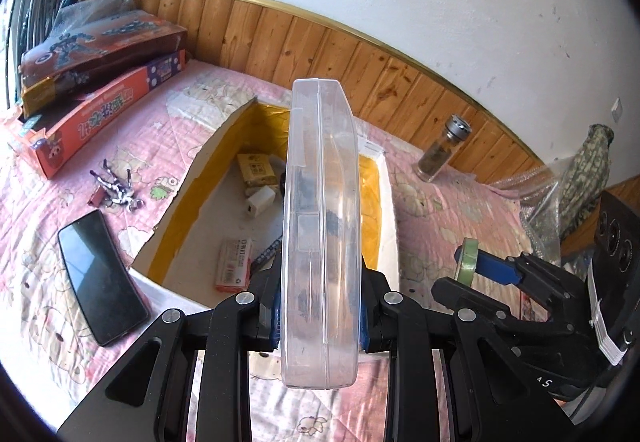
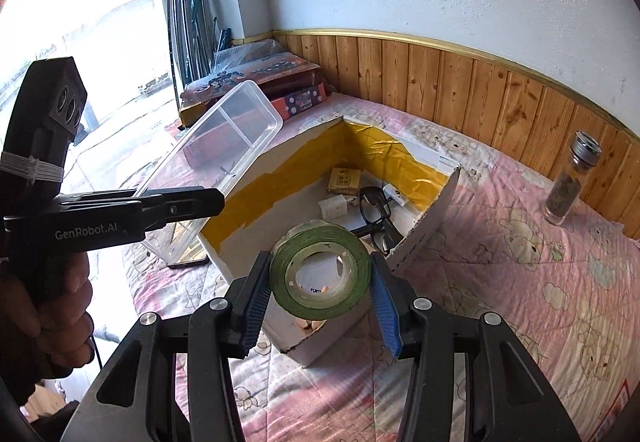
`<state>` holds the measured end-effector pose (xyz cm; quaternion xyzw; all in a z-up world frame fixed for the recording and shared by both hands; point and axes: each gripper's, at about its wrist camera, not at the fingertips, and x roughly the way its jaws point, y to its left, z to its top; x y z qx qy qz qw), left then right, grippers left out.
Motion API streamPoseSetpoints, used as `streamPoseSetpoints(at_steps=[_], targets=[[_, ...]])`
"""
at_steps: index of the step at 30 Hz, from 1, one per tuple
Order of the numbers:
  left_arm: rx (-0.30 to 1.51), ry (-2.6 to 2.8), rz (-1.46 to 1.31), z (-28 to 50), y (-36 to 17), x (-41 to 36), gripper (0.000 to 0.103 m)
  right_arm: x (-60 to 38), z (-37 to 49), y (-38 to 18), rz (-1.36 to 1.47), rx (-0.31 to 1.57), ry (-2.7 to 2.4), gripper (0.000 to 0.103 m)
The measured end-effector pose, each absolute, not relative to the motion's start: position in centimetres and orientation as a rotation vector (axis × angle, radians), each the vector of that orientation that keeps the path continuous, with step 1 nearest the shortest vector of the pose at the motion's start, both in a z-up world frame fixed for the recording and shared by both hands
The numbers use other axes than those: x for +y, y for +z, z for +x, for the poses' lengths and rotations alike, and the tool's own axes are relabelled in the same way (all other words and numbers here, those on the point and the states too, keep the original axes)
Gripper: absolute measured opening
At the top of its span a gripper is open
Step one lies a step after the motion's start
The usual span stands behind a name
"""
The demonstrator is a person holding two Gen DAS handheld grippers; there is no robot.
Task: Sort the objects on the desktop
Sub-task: 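Carry the clear container and green tape with both tools over the box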
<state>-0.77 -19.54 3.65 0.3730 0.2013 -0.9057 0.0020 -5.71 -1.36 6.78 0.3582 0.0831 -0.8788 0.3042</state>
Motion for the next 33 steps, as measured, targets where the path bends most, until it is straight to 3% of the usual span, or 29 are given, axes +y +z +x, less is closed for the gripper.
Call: streamPoseSetpoints(at_steps=[16, 25, 33], targets=[[0.689, -2.663, 1.355, -8.3, 0.3, -23.4, 0.027, -5.2, -13.1, 4.5, 1.046, 0.301, -2.213, 0.049], [0.909, -2.552, 1.571, -11.3, -2.7, -22.8, 0.027, -5.8, -18.2, 3.1, 1.133, 0.315, -2.194, 0.049], [0.969, -2.439, 1.708, -12.3, -5.7, -21.1, 0.027, -5.6, -23.3, 2.9, 1.209, 0.285, -2.207, 0.049]])
